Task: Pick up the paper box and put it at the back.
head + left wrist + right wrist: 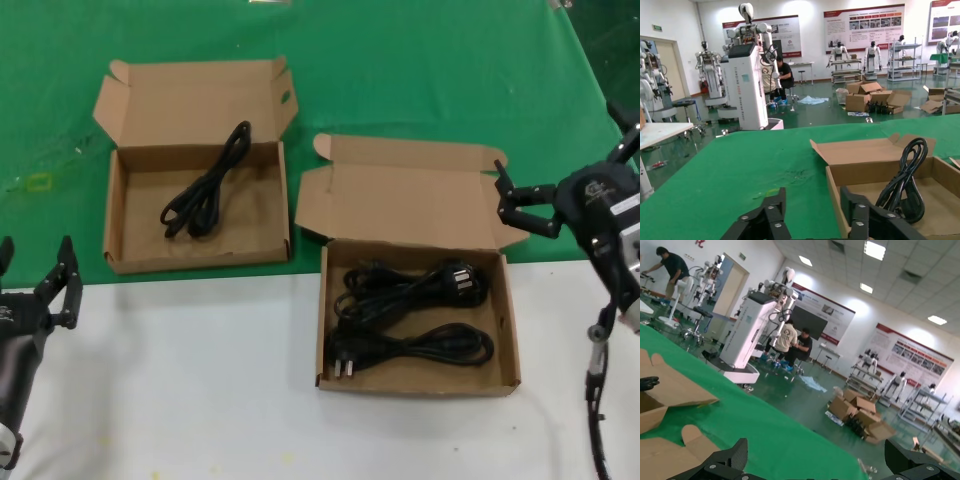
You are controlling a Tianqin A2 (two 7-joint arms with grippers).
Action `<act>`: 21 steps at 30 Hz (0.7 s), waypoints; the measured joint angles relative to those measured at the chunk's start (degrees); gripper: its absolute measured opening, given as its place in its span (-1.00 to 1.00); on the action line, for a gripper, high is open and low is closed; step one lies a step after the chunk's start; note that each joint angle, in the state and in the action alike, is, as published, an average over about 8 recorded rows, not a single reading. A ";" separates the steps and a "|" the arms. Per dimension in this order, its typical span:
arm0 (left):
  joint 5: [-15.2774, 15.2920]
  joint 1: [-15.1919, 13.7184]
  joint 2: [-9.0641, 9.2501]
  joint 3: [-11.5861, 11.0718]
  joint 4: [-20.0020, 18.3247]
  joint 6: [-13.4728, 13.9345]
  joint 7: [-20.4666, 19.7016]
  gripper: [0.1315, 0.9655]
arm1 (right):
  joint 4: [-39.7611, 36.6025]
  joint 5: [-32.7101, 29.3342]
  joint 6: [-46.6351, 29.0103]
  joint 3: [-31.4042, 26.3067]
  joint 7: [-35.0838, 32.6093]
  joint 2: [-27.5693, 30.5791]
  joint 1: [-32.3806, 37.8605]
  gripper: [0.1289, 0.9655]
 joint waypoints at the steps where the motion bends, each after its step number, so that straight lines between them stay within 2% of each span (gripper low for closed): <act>1: 0.00 0.00 0.00 0.00 0.00 0.00 0.00 -0.53 | -0.09 0.32 -0.42 0.44 -0.34 -0.54 -0.15 1.00; 9: 0.00 0.00 0.00 0.00 0.00 0.00 0.00 -0.05 | -0.81 2.84 -3.72 3.89 -3.03 -4.81 -1.33 1.00; 13: 0.00 0.00 0.00 0.00 0.00 0.00 0.01 -0.05 | -1.18 4.12 -5.40 5.64 -4.40 -6.98 -1.93 1.00; 21: 0.00 0.00 0.00 -0.01 0.00 0.00 0.02 0.46 | -1.89 6.62 -8.71 9.07 -7.09 -11.21 -3.10 1.00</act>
